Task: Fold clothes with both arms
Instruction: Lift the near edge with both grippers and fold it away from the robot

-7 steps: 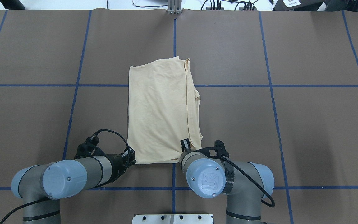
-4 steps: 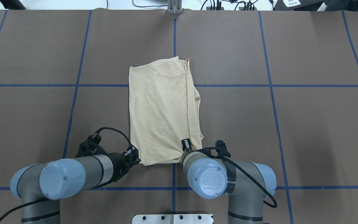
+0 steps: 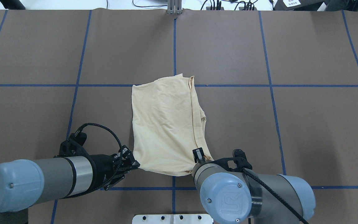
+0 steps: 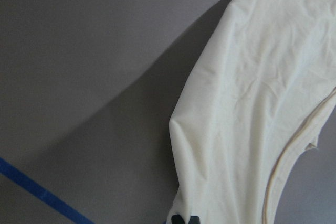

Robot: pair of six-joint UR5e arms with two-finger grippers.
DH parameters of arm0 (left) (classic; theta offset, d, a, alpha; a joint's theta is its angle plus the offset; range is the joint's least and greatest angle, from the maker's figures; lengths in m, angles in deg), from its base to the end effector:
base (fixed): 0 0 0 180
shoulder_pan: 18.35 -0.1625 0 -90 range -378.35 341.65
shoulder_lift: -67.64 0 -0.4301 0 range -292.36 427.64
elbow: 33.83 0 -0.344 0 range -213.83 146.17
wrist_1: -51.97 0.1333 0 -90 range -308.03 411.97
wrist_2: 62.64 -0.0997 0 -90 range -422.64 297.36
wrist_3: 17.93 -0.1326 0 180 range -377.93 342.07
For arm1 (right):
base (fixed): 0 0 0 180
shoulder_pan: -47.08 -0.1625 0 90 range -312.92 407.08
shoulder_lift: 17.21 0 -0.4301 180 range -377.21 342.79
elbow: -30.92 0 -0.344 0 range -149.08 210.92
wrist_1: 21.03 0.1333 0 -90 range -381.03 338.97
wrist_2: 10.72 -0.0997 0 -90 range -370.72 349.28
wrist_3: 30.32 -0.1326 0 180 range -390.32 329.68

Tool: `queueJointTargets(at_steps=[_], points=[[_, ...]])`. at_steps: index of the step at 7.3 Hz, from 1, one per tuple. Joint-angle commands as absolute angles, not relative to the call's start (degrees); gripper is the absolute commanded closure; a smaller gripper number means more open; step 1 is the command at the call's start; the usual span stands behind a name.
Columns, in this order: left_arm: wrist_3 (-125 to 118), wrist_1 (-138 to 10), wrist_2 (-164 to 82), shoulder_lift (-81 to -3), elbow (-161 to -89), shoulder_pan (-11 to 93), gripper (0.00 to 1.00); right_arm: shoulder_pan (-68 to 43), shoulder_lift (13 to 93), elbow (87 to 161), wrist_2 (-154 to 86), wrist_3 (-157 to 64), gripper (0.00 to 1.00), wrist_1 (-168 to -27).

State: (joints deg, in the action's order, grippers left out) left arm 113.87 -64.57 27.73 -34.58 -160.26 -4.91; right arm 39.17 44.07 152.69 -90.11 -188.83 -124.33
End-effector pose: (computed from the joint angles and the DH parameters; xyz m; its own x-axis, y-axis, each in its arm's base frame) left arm 0.4283 -0.2385 0.2621 0.0345 -0.6935 -0.7196 0.3344 0.6865 -0.6456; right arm -0.5127 -0.2305 0.2557 -0.0038 0.9228 0.3852 -0.7249 0.2628 -0.6368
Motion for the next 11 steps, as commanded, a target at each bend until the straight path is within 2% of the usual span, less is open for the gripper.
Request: queueJointTargets(at_steps=[1,3,6,8,11], points=[[112.24,-60.53,33.05,-35.89,-163.57,1.99,1.00,35.76,42.74,156.09,-92.01,-186.34,1.00,-129.75],[108.55,-60.53,37.19,-41.84,-157.36,10.27,1.00,27.95,38.37,152.24,-97.17,-179.49,1.00,-128.96],[102.40,-61.58,37.03,-49.84,-142.78,15.65,1.00,16.88,32.38,131.27,-103.76,-167.03,1.00,-113.27],[100.20,-69.26,36.94,-51.45,-133.20,18.37,1.00,13.95,24.49,113.97,-105.55,-161.04,1.00,-106.93],[98.44,-74.76,36.67,-54.43,-122.89,19.79,1.00,12.10,22.87,104.24,-105.73,-158.81,1.00,-98.21]])
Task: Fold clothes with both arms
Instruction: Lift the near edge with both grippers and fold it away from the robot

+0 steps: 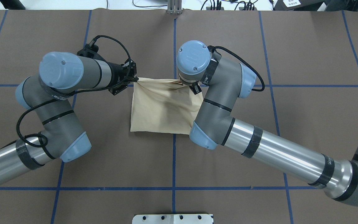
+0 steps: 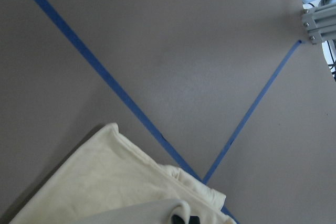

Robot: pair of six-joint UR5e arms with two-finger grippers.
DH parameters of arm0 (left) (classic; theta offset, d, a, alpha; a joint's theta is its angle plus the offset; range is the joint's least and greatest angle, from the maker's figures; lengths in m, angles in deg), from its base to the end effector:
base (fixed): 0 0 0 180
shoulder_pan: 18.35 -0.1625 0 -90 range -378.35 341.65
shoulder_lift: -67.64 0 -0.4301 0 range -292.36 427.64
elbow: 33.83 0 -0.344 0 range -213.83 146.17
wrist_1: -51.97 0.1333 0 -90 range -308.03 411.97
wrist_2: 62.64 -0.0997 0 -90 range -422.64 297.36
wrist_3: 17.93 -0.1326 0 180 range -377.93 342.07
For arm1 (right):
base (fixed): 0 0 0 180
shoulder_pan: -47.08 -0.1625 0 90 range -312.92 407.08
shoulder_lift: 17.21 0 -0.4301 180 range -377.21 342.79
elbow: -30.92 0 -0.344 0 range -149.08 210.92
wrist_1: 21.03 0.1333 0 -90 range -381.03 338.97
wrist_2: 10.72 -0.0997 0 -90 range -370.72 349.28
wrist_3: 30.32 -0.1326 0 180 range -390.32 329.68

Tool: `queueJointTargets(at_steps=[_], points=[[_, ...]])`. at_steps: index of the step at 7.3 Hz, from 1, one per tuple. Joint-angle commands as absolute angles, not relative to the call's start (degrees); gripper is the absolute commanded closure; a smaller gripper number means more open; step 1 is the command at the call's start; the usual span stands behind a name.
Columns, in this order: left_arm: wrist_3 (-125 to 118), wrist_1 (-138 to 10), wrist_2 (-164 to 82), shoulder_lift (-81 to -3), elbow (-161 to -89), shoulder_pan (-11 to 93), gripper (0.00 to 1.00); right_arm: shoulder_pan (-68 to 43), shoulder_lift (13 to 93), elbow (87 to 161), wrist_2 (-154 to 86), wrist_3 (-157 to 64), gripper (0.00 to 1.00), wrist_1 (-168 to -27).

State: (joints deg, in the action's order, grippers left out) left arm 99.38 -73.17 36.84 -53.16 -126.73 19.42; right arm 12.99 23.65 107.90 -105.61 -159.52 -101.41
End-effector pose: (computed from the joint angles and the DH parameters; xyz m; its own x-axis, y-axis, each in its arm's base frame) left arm 0.4569 -0.4950 0.2953 0.0321 -0.5973 -0.8014 0.5598 0.6749 -0.4807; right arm -0.5671 -0.5311 0.2619 0.1269 0.8463 0.5174 -0.7589 0.4187 -0.4988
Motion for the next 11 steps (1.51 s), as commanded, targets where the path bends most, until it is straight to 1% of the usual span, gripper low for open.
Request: queueJointTargets(at_steps=[1,2,4,5,6,7,9,10,11], points=[[98.00,-78.07,36.59,-54.35,-120.17,20.40,1.00,11.83,20.43,100.56,-105.73,-158.73,0.52,-97.58],[97.91,-79.93,36.50,-54.44,-117.44,20.58,1.00,11.83,17.36,95.31,-105.73,-158.29,0.01,-95.58],[96.59,-80.65,36.41,-54.44,-116.63,20.85,0.99,10.79,16.81,92.62,-105.55,-158.02,0.00,-91.17],[96.24,-80.83,36.41,-54.44,-115.41,21.63,0.69,8.69,16.37,92.62,-105.90,-154.98,0.00,-91.25],[90.93,-80.74,36.41,-54.44,-115.05,22.60,0.48,6.58,16.37,91.83,-106.51,-150.68,0.00,-91.34],[89.66,-80.65,36.50,-54.44,-115.04,23.13,0.40,4.21,16.54,91.74,-107.30,-146.64,0.00,-91.60],[86.94,-80.83,36.76,-54.35,-115.13,24.62,0.40,1.56,19.60,92.17,-110.98,-138.82,0.00,-91.34],[81.70,-80.74,37.02,-53.66,-115.57,24.71,0.39,-0.02,21.36,92.53,-112.92,-133.03,0.00,-91.16],[74.51,-80.48,39.11,-53.30,-116.62,25.67,0.39,-2.91,24.68,94.36,-117.03,-125.32,0.00,-91.08]])
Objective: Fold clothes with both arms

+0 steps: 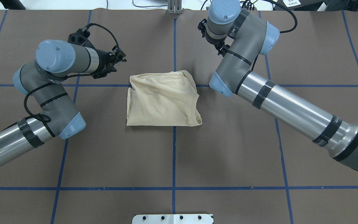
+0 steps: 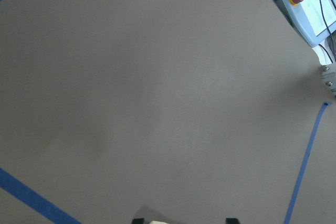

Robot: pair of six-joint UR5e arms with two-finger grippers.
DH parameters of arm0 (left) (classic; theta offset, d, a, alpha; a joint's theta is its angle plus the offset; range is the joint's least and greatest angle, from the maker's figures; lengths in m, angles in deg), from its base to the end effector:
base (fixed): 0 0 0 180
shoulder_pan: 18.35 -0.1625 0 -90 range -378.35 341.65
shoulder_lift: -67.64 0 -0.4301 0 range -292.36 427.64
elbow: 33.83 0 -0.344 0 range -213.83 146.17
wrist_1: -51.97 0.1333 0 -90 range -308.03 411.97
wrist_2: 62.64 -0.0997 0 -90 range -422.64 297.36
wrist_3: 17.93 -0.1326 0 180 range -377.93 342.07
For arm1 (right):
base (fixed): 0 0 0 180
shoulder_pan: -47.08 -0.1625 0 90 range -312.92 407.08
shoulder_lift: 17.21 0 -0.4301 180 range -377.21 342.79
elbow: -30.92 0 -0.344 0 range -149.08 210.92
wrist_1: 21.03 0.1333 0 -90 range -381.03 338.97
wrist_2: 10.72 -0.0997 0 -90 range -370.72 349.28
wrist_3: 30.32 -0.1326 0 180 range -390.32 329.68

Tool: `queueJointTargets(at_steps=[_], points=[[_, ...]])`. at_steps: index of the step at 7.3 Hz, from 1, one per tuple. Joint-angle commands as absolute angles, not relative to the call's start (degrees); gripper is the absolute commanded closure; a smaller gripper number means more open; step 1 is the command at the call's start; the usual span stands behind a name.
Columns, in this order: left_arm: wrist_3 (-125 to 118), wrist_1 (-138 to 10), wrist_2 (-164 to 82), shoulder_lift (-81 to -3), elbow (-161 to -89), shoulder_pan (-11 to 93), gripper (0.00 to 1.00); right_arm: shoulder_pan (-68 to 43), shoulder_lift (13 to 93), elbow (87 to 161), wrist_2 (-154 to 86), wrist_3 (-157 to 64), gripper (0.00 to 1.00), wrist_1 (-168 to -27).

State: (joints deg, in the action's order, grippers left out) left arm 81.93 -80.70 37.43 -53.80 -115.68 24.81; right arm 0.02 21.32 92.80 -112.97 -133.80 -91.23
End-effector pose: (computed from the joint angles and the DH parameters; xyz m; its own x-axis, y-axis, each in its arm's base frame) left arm 0.4354 -0.5593 0.3556 0.1974 -0.4162 -0.8876 0.5997 0.7675 -0.2266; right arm -0.4773 -0.6673 0.3204 0.3396 0.6993 0.6290 -0.7154 0.6262 -0.3100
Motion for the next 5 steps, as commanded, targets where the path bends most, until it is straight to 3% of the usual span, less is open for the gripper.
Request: queueJointTargets(at_steps=[1,2,5], points=[[67.48,-80.39,45.22,-49.12,-119.76,27.42,0.38,-6.41,28.98,97.07,-121.24,-116.28,0.00,-91.16],[58.45,-80.39,49.20,-45.34,-122.92,29.88,0.00,-10.63,32.50,98.40,-126.51,-105.92,0.00,-91.16],[33.92,-80.39,56.25,-32.60,-130.92,36.99,0.00,-22.41,42.17,99.21,-139.35,-79.00,0.00,-91.07]])
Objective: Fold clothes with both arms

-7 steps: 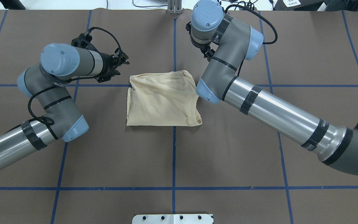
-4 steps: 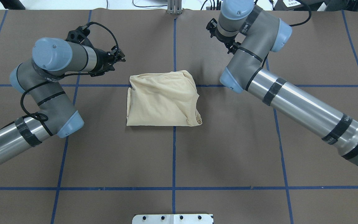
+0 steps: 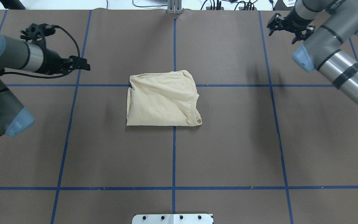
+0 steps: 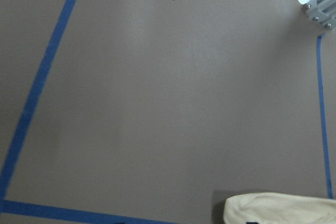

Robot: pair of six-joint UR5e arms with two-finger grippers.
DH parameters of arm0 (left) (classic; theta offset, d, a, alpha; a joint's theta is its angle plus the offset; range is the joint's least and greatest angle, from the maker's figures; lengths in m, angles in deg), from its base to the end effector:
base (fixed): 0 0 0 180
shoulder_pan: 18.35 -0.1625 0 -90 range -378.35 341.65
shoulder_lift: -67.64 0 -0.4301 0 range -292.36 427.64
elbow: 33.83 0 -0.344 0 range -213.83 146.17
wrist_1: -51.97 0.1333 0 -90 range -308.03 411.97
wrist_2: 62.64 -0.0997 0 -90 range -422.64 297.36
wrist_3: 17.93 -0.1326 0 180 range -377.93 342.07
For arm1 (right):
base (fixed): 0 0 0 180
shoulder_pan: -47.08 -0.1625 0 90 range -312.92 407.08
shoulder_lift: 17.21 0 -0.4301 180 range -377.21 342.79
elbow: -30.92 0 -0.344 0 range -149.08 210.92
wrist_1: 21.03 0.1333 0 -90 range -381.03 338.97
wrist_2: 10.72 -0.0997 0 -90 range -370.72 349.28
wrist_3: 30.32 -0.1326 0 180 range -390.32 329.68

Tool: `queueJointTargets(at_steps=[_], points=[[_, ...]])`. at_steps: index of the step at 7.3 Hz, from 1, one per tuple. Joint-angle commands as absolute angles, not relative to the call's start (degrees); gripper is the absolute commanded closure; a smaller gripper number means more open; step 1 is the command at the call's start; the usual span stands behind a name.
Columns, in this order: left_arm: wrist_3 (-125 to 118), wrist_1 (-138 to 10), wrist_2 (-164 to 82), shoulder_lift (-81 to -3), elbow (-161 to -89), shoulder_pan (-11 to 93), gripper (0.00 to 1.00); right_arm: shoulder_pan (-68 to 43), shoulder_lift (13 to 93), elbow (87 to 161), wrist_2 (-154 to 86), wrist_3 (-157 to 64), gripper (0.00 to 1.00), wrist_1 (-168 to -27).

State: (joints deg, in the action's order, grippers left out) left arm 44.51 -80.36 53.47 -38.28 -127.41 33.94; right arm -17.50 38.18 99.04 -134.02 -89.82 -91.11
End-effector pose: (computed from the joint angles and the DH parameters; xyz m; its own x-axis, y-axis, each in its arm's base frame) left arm 0.3042 -0.5160 0.4296 0.4749 0.0650 -0.8776 0.2858 0.9318 0.2237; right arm -0.2560 -0.6795 0.4802 0.6300 0.3374 0.6995 -0.3574 0.9256 -0.1245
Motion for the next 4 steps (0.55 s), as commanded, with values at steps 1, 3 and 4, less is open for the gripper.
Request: queueJointTargets(at_steps=[1,3,4], points=[[23.31,-80.56,59.84,-26.90,-133.21,40.76,0.00,-26.62,45.60,99.30,-144.18,-70.66,0.00,-91.16],[2.36,-80.39,65.75,-17.48,-134.47,50.25,0.00,-32.88,52.19,99.38,-147.04,-49.40,0.00,-92.47],[-2.85,-80.22,68.20,-14.65,-134.55,53.86,0.00,-34.73,55.79,100.69,-147.82,-42.08,0.00,-93.18]])
